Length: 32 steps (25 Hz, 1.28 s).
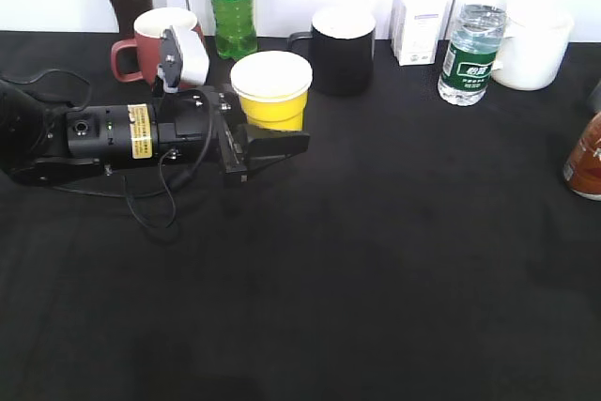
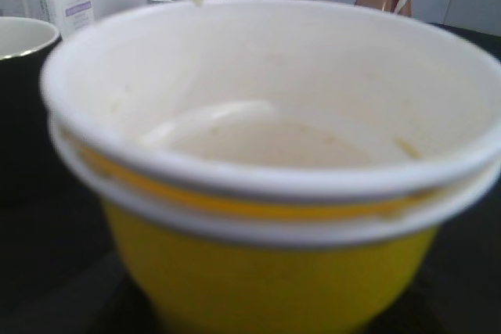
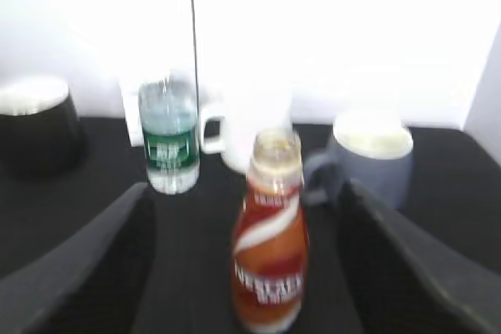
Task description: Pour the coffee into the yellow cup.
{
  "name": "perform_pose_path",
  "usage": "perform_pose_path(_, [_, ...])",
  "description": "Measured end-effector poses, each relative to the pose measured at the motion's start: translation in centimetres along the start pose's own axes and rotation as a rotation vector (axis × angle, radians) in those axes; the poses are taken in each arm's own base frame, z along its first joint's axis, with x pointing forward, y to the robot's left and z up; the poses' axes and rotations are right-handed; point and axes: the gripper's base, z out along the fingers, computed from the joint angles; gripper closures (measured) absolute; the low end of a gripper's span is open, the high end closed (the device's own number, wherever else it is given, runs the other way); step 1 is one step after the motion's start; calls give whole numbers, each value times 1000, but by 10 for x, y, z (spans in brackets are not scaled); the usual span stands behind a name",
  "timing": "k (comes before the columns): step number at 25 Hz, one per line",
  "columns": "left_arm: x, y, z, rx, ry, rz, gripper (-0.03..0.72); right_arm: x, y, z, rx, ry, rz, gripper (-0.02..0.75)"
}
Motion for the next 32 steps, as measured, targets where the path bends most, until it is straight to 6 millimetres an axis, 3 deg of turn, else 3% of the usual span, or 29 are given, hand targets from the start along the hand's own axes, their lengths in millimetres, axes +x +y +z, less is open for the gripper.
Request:
perform_pose_path(4, [0, 0, 0, 0, 0, 0, 205, 24, 0, 29, -1, 155, 11, 177])
perform_pose_path(8, [0, 0, 0, 0, 0, 0, 205, 39, 0, 53, -1, 164, 46, 177])
perform_pose_path(13, [0, 0, 0, -1, -1, -1, 205, 86, 1, 42, -4, 144, 86, 177])
perform_pose_path(16, [0, 0, 0, -1, -1, -1, 205, 106, 1, 51, -2, 163, 122, 177])
perform_pose_path(19, [0, 0, 0, -2, -1, -1, 205, 137, -3, 56, 63, 308, 141, 171])
perform_pose_path(20, [0, 0, 0, -2, -1, -1, 205, 143, -6, 57, 90, 341, 146, 129])
perform_pose_path(22, [0, 0, 0, -2, -1, -1, 205, 146, -7, 62, 111, 350, 151, 69])
perform_pose_path(32, [0, 0, 0, -2, -1, -1, 205, 141, -8, 133, 100, 218, 156, 70])
